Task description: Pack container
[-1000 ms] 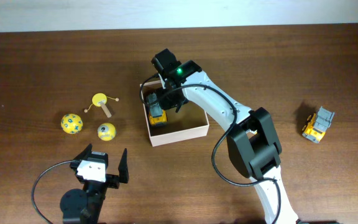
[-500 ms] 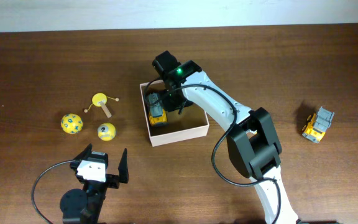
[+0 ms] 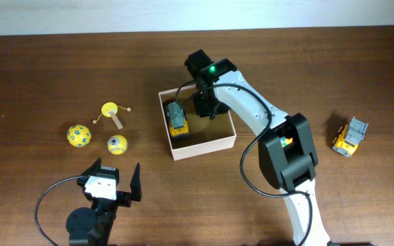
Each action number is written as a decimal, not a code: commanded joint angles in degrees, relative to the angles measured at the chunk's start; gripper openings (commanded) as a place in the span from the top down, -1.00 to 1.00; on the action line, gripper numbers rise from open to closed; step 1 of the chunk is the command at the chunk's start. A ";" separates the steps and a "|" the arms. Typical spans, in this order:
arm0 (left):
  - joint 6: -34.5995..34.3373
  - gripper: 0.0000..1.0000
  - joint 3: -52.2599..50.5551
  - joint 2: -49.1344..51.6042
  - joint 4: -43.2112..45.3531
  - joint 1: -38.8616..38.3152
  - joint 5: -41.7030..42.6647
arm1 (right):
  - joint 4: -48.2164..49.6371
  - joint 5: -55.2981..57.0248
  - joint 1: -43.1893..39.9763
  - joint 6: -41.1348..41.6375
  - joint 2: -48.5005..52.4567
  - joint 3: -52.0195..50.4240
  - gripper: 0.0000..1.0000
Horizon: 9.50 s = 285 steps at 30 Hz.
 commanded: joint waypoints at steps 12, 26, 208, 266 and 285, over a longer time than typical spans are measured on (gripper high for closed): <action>0.92 -0.98 -0.33 -0.44 0.13 0.35 0.59 | -4.52 0.09 0.68 4.07 -1.07 -0.28 0.21; 0.90 -0.99 -0.33 -0.44 0.13 0.35 0.59 | -8.22 -0.07 6.58 5.42 -1.07 -0.28 0.21; 0.90 -0.98 -0.33 -0.44 0.13 0.35 0.59 | 5.51 -3.15 -57.40 -10.54 -25.59 -29.05 -0.92; 0.92 -0.98 -0.33 -0.44 0.13 0.33 0.59 | 21.00 -2.73 -57.40 -9.03 -23.56 -41.13 -0.83; 0.90 -0.98 -0.31 -0.44 0.13 0.33 0.59 | 22.62 -3.39 -57.40 -9.01 -23.56 -42.34 -0.50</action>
